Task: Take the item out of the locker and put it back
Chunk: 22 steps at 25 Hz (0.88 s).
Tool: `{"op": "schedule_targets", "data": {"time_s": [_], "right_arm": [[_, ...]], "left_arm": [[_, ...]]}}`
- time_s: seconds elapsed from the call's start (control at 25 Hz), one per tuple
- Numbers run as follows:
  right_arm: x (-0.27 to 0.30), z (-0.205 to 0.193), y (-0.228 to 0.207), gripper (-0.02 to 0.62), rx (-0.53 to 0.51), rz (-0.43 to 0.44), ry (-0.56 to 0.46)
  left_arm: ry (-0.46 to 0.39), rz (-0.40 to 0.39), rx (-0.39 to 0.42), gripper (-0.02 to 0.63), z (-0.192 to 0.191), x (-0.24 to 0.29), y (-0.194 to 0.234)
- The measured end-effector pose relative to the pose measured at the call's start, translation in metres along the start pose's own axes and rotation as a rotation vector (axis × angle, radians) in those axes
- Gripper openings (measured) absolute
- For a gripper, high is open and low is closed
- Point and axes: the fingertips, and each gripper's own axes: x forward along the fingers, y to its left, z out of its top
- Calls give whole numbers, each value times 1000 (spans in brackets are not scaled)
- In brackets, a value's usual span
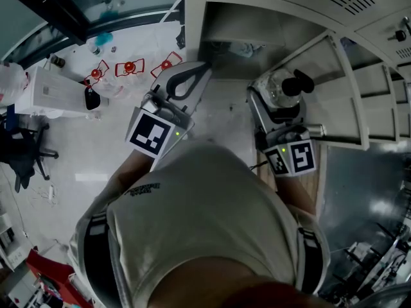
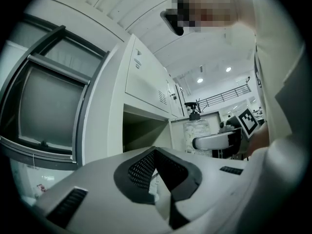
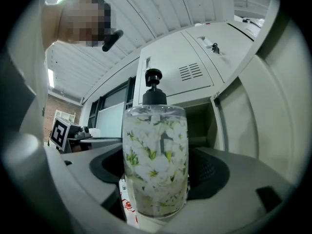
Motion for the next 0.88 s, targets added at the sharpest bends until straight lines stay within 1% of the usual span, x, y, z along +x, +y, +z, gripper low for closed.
{"op": "schedule_targets", "data": {"time_s": [0.64, 0.76, 0.88], "right_arm": [[2, -2, -1, 365, 9, 6, 1], [8, 0, -5, 365, -16, 15, 0], [17, 5, -12, 365, -46, 12, -8]], "left_arm": [[45, 23, -27, 12, -10, 6, 5], [57, 30, -20, 12, -10, 11, 7], [82, 52, 5, 12, -8, 15, 10]]}}
